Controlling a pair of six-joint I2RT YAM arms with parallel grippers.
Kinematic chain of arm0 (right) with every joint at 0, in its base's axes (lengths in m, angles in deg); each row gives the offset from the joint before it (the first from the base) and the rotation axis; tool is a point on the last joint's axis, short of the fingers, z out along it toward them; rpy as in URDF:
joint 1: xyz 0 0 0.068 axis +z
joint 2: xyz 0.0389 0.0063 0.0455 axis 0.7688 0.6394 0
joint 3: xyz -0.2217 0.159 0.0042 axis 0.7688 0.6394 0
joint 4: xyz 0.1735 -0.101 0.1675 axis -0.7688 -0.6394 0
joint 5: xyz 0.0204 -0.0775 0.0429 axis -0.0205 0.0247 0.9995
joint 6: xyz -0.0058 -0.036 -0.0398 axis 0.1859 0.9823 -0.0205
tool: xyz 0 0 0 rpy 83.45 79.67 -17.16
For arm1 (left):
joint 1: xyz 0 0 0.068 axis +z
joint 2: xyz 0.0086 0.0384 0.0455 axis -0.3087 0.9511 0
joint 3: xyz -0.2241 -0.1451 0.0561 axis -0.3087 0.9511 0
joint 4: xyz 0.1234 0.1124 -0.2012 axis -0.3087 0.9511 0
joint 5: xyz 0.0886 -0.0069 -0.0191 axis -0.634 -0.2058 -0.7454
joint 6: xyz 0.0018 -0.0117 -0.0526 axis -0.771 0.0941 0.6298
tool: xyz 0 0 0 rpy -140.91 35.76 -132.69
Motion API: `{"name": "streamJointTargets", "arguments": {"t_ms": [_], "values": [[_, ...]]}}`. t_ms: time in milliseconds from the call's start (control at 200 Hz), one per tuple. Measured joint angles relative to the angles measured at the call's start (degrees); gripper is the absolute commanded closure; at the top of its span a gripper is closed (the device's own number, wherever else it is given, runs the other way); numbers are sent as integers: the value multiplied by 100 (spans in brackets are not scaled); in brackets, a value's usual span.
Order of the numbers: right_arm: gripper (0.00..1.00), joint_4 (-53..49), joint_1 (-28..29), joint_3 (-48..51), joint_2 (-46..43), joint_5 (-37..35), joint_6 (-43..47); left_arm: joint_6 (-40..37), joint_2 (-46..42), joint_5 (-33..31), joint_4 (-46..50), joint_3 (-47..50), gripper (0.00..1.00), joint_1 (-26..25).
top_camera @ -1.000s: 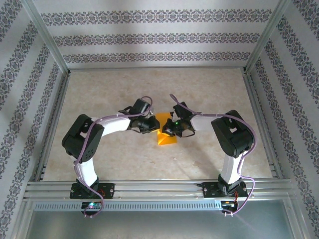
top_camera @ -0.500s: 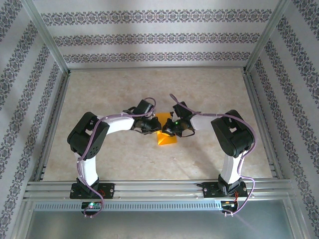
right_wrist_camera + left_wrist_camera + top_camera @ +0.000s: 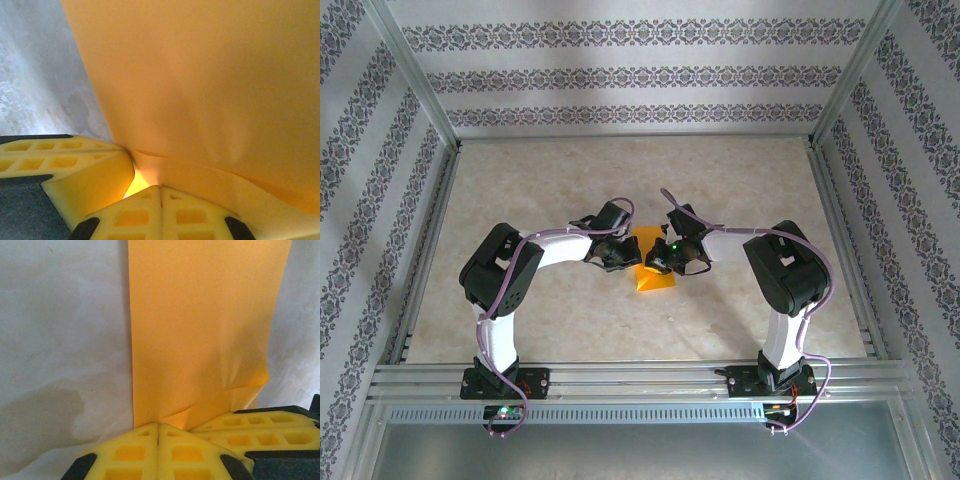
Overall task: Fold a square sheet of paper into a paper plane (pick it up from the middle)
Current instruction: Fold the triangle a second time at the center of the table.
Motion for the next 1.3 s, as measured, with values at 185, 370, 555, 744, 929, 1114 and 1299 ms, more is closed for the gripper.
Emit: {"name": "streamJointTargets", "arguments": {"t_ms": [185, 370, 555, 744, 929, 1114, 1299], "values": [[99, 232, -142, 179, -140, 101, 35, -61, 0, -24, 44, -4, 98, -2], [100, 339, -225, 203, -391, 98, 363, -155, 4, -85, 181, -74, 98, -7], [100, 326, -223, 258, -374, 33, 588, -190, 24, -101, 258, -118, 98, -13], [100, 297, -299, 378, -291, -232, 579, -214, 37, -153, 330, -168, 98, -37], [100, 752, -479, 647, -284, 4, 323, -260, 63, -201, 417, -225, 100, -44], [100, 973, -741, 975, -505, 9, 98, -299, 79, -282, 516, -278, 100, -72], [100, 739, -1056, 1191, -938, -485, -26, -358, 101, -291, 584, -334, 100, -74]]}}
